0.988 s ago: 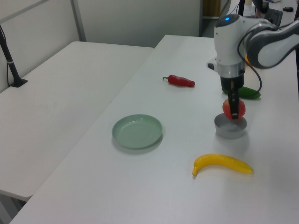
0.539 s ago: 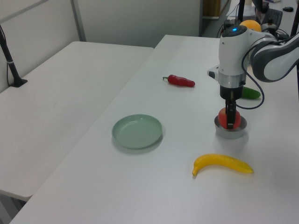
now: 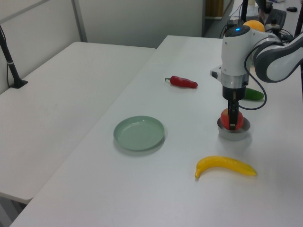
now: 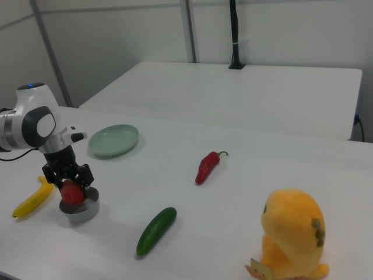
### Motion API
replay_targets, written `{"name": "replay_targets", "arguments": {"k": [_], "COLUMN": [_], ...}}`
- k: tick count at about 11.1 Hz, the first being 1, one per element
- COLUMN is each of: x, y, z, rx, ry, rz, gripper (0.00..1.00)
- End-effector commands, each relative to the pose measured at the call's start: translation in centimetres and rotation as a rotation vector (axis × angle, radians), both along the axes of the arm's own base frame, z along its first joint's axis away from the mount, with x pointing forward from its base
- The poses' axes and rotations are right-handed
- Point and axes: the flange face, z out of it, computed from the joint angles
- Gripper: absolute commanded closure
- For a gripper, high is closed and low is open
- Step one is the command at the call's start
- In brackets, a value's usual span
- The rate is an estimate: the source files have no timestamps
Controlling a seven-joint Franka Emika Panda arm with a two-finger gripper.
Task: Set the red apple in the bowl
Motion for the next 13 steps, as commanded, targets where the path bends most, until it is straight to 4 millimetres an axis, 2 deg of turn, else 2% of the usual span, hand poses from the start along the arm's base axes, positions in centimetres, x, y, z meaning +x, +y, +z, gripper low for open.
{"name": "replay_targets", "arguments": {"k": [1, 3, 4, 5, 6, 8, 9, 10, 12, 13], "x": [-0.1, 0.2, 0.6, 1.4, 2.0, 3.3, 4.2, 4.7, 4.9, 4.5], "y": [-0.5, -0.5, -0.4, -0.6, -0.6, -1.3, -3.0, -4.6, -8.0, -9.6], "z": [0.4, 1.0, 2.2, 4.1, 6.5, 12.7, 17.1, 20.1, 25.2, 27.0], "rx": [-0.002, 0.001, -0.002, -0.006, -0.009, -0.016, -0.014, -0.009, 0.02, 0.048], "ry": [-0.004, -0.016, -0.014, -0.011, -0.01, -0.012, -0.015, -0.02, -0.053, -0.061], "rz": [-0.023, -0.025, -0.03, -0.043, -0.052, -0.098, -0.138, -0.172, -0.236, -0.255], "gripper": [0.0, 0.0, 0.0, 0.0, 0.0, 0.0, 0.0, 0.0, 0.0, 0.0]}}
